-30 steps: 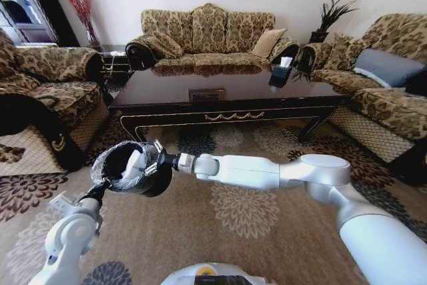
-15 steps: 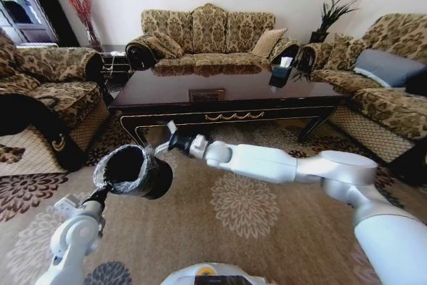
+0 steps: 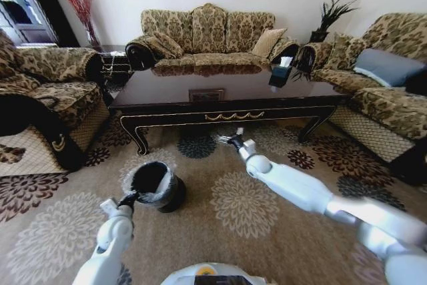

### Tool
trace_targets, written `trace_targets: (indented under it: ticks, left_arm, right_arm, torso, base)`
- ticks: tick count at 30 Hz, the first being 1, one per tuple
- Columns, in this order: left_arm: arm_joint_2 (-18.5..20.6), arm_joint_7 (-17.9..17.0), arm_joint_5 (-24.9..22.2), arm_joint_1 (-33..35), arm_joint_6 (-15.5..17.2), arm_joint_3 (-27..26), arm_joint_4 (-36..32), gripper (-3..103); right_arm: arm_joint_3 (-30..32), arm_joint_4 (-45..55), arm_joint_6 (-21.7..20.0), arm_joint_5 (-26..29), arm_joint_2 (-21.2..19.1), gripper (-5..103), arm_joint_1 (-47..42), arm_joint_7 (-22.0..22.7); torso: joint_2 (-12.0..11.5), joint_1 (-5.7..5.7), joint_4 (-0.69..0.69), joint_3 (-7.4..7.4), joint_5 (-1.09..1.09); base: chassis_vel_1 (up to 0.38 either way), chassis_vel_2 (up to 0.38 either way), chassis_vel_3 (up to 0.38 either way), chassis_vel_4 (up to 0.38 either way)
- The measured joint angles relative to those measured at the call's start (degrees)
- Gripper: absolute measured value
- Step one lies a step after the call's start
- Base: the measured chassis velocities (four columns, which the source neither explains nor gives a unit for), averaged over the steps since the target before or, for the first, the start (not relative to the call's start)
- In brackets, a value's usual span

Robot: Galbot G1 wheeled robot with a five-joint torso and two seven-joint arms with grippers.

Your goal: Move to the front of the table and pick up the trash from the floor, then place it into the trash bin.

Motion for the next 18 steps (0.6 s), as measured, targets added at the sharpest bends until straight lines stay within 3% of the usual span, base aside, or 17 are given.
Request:
trace_targets:
  ticks: [3,8,12,15,18]
  left_arm:
    - [-0.19,-0.02,1.82,-0.96,-0.57,0.44,1.81,3]
    - [0.06,-0.61,0.81,-1.04,-0.65,-0.75,2.19,3]
    - [0.05,-0.57,0.33,-0.70,-0.66,-0.98,2.28,3]
    - [-0.39,-1.46,-3.27,-1.14,0.74,-0.51,2.56,3]
    - [-0.57,-2.06,-3.94,-1.38,1.08,-0.42,2.21,3]
  right_arm:
    - [8.82,1.58,0.06,-5.19,-0.71,100,-7.42,-0.25]
    - [17.25,3.67,0.69,-9.18,-0.09,100,-15.38,-1.52]
    - [20.38,4.37,1.08,-10.14,0.23,100,-19.66,-1.86]
    - [22.64,4.65,1.55,-11.33,0.23,100,-22.60,-2.12]
    - [23.74,4.98,1.69,-11.85,0.14,100,-23.89,-2.07]
  torso:
    - [0.00,0.00,-0.02,-0.01,-0.05]
    - [0.00,0.00,0.03,-0.01,-0.05]
    - [0.00,0.00,0.01,-0.01,-0.03]
    - [0.01,0.00,0.01,-0.01,-0.06]
    - [0.00,0.01,0.00,-0.01,-0.06]
  base:
    - [0.000,0.000,0.000,0.000]
    - [0.000,0.000,0.000,0.000]
    - [0.000,0.000,0.000,0.000]
    - [0.000,0.000,0.000,0.000]
    - [0.000,0.000,0.000,0.000]
